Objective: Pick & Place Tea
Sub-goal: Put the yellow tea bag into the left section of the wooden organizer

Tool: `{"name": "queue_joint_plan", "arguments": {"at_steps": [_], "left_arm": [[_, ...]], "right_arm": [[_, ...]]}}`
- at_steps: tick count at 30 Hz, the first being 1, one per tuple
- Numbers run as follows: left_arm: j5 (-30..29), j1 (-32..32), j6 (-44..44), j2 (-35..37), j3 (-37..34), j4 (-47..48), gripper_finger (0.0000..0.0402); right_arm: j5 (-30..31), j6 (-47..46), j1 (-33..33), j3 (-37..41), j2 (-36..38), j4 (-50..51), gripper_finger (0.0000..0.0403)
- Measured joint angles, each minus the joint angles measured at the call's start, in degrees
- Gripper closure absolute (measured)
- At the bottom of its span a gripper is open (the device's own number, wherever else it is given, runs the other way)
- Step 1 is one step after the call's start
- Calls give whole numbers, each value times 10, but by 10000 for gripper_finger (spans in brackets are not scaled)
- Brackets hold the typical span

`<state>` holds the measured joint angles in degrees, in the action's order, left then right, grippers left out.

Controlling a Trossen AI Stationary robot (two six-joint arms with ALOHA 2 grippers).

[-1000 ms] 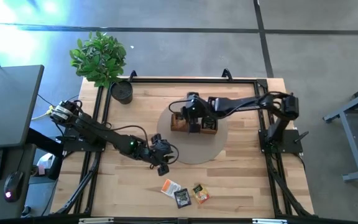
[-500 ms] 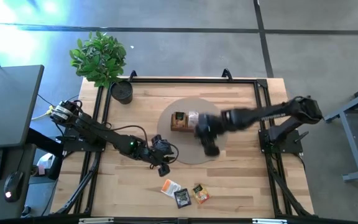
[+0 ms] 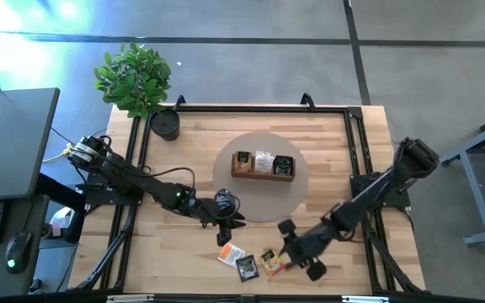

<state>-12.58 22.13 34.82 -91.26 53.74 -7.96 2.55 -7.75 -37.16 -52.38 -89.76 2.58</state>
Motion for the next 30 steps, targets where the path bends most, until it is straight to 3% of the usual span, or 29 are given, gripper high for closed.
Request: {"name": "queue_joint_plan", "arguments": {"at_steps": [4,8,11,16,23,30], "left_arm": [[-1,0,0,0,0,-1,299],[22,-1,-15,0,0,3,299],[31,-13,-30,-4,0,-4,299],[71,-43,46,-41,-1,-58,299],[168,-41,105,-165,15,-214,299],[234,-41,120,-243,95,-149,299]], "right_arm": [[50,3,-42,66,-26,-115,275],[108,20,-67,91,-71,-161,309],[107,18,-71,81,-111,-158,340],[97,36,-72,30,-164,-154,396],[88,17,-73,-3,-212,-125,399],[109,29,-66,-2,-214,-110,400]]}}
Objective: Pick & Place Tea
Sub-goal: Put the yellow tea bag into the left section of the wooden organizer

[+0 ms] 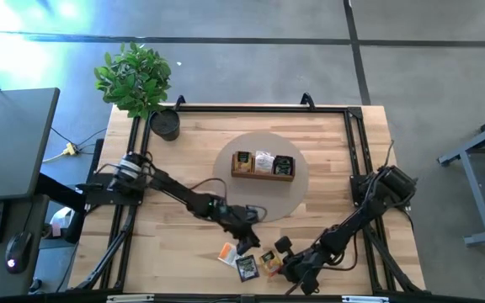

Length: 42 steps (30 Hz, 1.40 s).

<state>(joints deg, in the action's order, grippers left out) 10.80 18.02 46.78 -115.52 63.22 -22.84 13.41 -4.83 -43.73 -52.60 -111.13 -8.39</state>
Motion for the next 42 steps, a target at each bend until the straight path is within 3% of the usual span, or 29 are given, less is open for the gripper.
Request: {"name": "queue_joint_plan", "arguments": {"at_steps": [4,8,12,28,42], "left_arm": [[54,-1,-3,-24,64,49,299],[38,-1,-4,-26,103,165,299],[15,-9,2,-26,112,199,299],[61,-11,19,-57,112,125,299],[52,-12,48,-63,111,159,299]], "right_arm": [[-10,-6,15,0,0,22,399],[-14,4,25,6,0,20,401],[-9,6,26,7,0,22,401],[22,33,25,10,-2,19,401],[32,37,29,10,-2,21,402]]}}
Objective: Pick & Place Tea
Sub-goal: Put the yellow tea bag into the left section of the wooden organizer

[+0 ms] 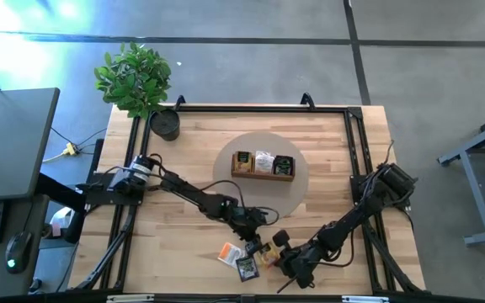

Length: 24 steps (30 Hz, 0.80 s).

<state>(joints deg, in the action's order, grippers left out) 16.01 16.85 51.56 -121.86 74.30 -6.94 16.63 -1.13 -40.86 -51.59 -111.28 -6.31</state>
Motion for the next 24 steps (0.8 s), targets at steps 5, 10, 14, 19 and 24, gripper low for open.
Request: {"name": "queue_joint_plan", "arguments": {"at_steps": [5,10,14,19,24], "left_arm": [[3,0,5,-11,2,-1,299],[15,0,6,-14,2,-19,299],[18,0,0,-15,2,-28,302],[26,0,-24,-16,1,-25,353],[34,0,-35,-16,1,-25,391]], "right_arm": [[39,20,0,0,0,0,401],[44,40,10,0,0,-6,402],[44,41,21,0,0,-6,402],[50,42,23,0,-1,-7,399],[49,42,23,0,8,-5,401]]}}
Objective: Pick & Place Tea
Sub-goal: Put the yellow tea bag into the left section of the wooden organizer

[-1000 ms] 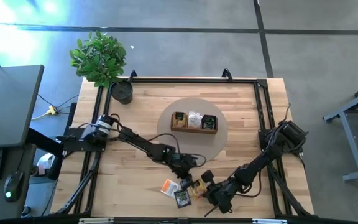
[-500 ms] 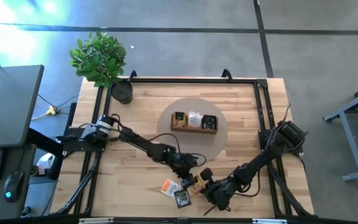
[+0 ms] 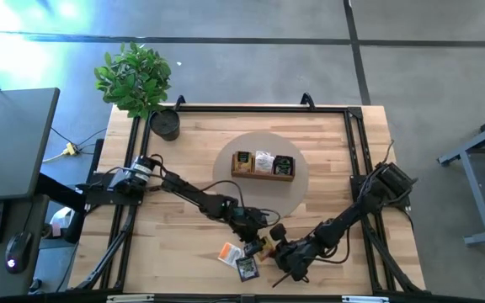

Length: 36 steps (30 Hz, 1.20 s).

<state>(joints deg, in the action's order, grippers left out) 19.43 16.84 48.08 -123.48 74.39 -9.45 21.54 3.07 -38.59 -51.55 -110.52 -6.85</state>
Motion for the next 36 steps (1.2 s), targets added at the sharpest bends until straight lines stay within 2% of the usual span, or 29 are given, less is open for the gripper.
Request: {"name": "queue_joint_plan", "arguments": {"at_steps": [3,6,12,16,19,22,26,28,32,36], "left_arm": [[-3,0,-8,0,0,-1,383],[1,-5,-34,11,-2,12,392],[40,-44,-63,43,-3,49,396],[73,-85,-120,77,-2,143,399],[64,-126,-188,119,-1,231,399],[8,-167,-277,159,31,363,400],[-176,-206,-391,166,113,557,400],[-238,-221,-444,165,149,636,400],[-243,-244,-547,152,177,647,400],[-298,-252,-559,153,179,644,400]], "right_arm": [[1,6,-3,2,18,13,400],[3,9,-5,4,45,32,393],[-7,-30,-12,2,113,75,382],[-29,-58,-12,1,150,107,383],[-26,-58,-12,1,160,134,387],[-24,-55,-12,1,164,148,390],[-24,-56,-5,1,164,182,391],[-24,-56,-3,0,164,193,391],[-25,-60,3,0,164,216,391],[-24,-58,6,0,164,222,391]]}}
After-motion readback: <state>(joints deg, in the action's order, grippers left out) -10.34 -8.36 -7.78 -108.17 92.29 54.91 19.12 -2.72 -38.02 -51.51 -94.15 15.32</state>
